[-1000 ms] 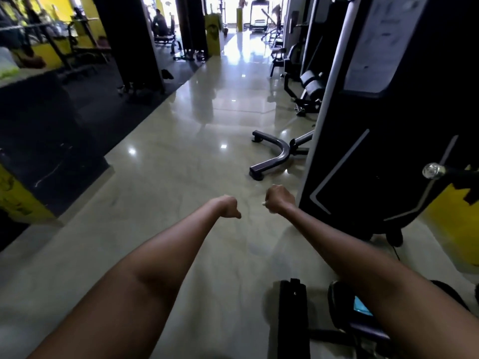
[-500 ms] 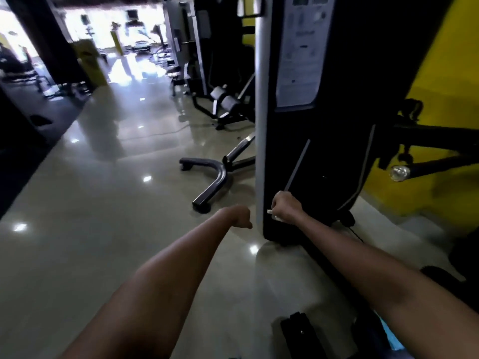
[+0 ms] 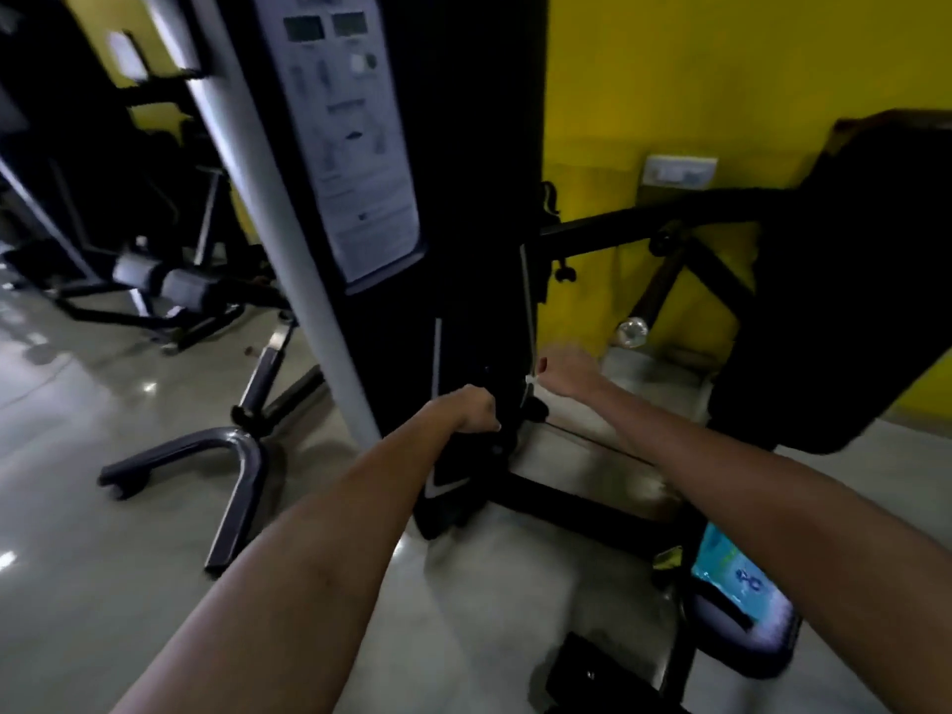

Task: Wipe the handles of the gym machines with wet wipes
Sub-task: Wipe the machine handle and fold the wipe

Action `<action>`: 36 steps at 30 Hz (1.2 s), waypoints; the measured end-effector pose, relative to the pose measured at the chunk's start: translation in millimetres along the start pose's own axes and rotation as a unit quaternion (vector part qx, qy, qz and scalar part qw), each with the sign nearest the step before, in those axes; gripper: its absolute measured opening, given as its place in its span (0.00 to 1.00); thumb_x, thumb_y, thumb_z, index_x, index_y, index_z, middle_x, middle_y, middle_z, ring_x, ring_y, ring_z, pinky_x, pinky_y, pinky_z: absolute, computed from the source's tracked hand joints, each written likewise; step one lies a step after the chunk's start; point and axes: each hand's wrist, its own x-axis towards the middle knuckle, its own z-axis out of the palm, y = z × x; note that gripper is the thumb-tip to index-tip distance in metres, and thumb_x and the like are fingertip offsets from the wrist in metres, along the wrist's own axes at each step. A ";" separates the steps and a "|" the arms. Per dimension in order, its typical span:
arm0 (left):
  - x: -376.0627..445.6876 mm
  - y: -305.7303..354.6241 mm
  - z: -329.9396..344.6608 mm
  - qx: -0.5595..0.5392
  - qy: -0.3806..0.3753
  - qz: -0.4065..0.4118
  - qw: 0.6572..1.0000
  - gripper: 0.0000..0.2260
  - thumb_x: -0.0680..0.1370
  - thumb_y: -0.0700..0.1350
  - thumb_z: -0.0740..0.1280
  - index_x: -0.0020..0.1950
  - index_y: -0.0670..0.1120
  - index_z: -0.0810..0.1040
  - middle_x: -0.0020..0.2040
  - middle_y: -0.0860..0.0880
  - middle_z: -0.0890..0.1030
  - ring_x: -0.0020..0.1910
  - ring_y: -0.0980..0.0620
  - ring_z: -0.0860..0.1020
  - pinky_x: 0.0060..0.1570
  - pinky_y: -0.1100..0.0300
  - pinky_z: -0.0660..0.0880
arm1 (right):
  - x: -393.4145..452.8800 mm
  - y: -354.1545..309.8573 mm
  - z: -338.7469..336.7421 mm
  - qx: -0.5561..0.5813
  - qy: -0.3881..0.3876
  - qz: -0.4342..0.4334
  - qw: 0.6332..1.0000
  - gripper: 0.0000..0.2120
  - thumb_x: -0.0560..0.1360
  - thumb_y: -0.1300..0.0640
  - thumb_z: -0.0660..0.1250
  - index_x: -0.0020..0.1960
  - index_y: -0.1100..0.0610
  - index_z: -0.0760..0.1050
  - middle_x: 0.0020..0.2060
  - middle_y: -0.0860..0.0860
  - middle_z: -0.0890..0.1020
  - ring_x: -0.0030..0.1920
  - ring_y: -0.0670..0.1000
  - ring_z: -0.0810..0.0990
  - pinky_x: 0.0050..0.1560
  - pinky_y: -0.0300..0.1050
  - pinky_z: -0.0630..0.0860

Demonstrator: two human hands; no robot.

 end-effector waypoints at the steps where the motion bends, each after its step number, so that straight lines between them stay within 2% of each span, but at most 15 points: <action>1: 14.8 2.6 -10.5 0.003 0.005 0.014 1.000 0.14 0.80 0.47 0.63 0.57 0.38 0.77 0.57 0.40 0.78 0.52 0.44 0.76 0.48 0.56 0.71 | 9.7 3.4 -7.1 -0.019 0.012 0.006 1.000 0.14 0.74 0.62 0.65 0.30 0.61 0.70 0.27 0.53 0.68 0.29 0.50 0.67 0.34 0.43 0.65; 2: 30.9 6.4 -20.8 0.007 0.010 0.026 1.000 0.14 0.79 0.47 0.63 0.57 0.38 0.77 0.57 0.41 0.78 0.52 0.44 0.76 0.48 0.56 0.71 | 22.1 8.8 -13.5 -0.033 0.024 0.011 0.999 0.11 0.75 0.63 0.64 0.34 0.62 0.71 0.29 0.54 0.70 0.31 0.52 0.69 0.35 0.44 0.65; 4: 58.4 14.8 -36.8 0.024 0.021 0.048 0.998 0.15 0.79 0.47 0.63 0.59 0.38 0.77 0.57 0.41 0.77 0.54 0.43 0.76 0.51 0.54 0.73 | 45.0 20.2 -24.4 -0.033 0.045 0.032 0.998 0.07 0.74 0.63 0.64 0.40 0.65 0.77 0.37 0.58 0.78 0.39 0.56 0.76 0.36 0.45 0.70; 7: 104.0 30.3 -63.0 0.091 0.025 0.082 0.992 0.15 0.79 0.48 0.63 0.58 0.38 0.78 0.57 0.41 0.78 0.55 0.43 0.77 0.52 0.54 0.73 | 79.8 40.5 -40.2 -0.018 0.089 0.040 0.995 0.07 0.73 0.60 0.67 0.43 0.65 0.80 0.42 0.60 0.82 0.45 0.59 0.80 0.42 0.50 0.79; 10: 152.8 48.6 -88.6 0.116 0.064 0.102 0.986 0.13 0.79 0.48 0.62 0.50 0.39 0.79 0.51 0.42 0.79 0.54 0.43 0.78 0.46 0.56 0.72 | 103.4 63.3 -56.2 -0.036 0.106 0.067 0.991 0.08 0.73 0.57 0.69 0.44 0.63 0.81 0.44 0.59 0.82 0.45 0.58 0.80 0.42 0.50 0.78; 13: 173.4 55.9 -102.9 0.125 0.105 0.098 0.982 0.14 0.78 0.47 0.63 0.55 0.39 0.79 0.54 0.41 0.79 0.54 0.43 0.77 0.48 0.54 0.74 | 106.4 73.2 -70.1 -0.008 0.128 0.084 0.988 0.06 0.74 0.61 0.67 0.47 0.62 0.81 0.47 0.59 0.82 0.48 0.59 0.80 0.41 0.47 0.75; 15: 202.2 67.3 -116.1 0.112 0.122 0.116 0.979 0.13 0.79 0.47 0.62 0.56 0.39 0.78 0.55 0.40 0.79 0.54 0.43 0.77 0.48 0.53 0.74 | 117.4 89.8 -79.1 -0.010 0.133 0.102 0.986 0.08 0.73 0.64 0.65 0.49 0.61 0.81 0.49 0.59 0.82 0.51 0.59 0.79 0.43 0.48 0.75; 18: 248.5 89.1 -137.2 0.103 0.126 0.157 0.974 0.13 0.79 0.45 0.61 0.57 0.38 0.76 0.57 0.39 0.77 0.55 0.41 0.76 0.47 0.53 0.73 | 137.0 125.0 -92.1 0.003 0.170 0.142 0.975 0.10 0.72 0.65 0.63 0.48 0.60 0.81 0.48 0.59 0.82 0.51 0.60 0.79 0.46 0.50 0.78; 22: 317.8 119.6 -163.6 0.113 0.155 0.213 0.958 0.12 0.79 0.44 0.60 0.57 0.39 0.75 0.58 0.39 0.76 0.56 0.41 0.75 0.45 0.54 0.71 | 169.0 169.1 -111.3 0.012 0.198 0.183 0.963 0.10 0.72 0.64 0.64 0.49 0.58 0.82 0.48 0.58 0.82 0.49 0.59 0.80 0.41 0.45 0.75; 25: 368.9 143.8 -177.8 0.120 0.179 0.244 0.946 0.13 0.78 0.43 0.59 0.61 0.41 0.75 0.62 0.39 0.75 0.61 0.41 0.74 0.51 0.53 0.71 | 195.7 200.5 -124.4 0.035 0.231 0.205 0.951 0.06 0.72 0.59 0.68 0.45 0.59 0.82 0.44 0.58 0.83 0.47 0.57 0.81 0.44 0.50 0.79; 27: 404.2 158.9 -186.0 0.126 0.202 0.276 0.931 0.15 0.78 0.43 0.59 0.64 0.41 0.73 0.64 0.40 0.74 0.63 0.42 0.72 0.57 0.51 0.69 | 215.9 220.5 -132.7 0.045 0.252 0.219 0.942 0.06 0.72 0.58 0.70 0.45 0.60 0.82 0.43 0.58 0.83 0.45 0.56 0.81 0.44 0.50 0.79; 31: 462.3 179.6 -193.6 0.146 0.221 0.335 0.904 0.13 0.79 0.44 0.58 0.61 0.41 0.71 0.62 0.41 0.73 0.62 0.41 0.70 0.59 0.50 0.65 | 248.5 247.6 -139.4 0.061 0.264 0.259 0.927 0.06 0.73 0.63 0.67 0.47 0.61 0.83 0.43 0.59 0.83 0.46 0.55 0.81 0.38 0.41 0.71; 36: 528.2 198.4 -198.8 0.106 0.226 0.407 0.879 0.14 0.80 0.46 0.57 0.63 0.41 0.72 0.63 0.43 0.73 0.64 0.44 0.70 0.63 0.51 0.62 | 285.3 268.1 -146.8 0.074 0.291 0.294 0.908 0.06 0.71 0.65 0.67 0.43 0.66 0.82 0.40 0.61 0.83 0.42 0.54 0.79 0.36 0.38 0.63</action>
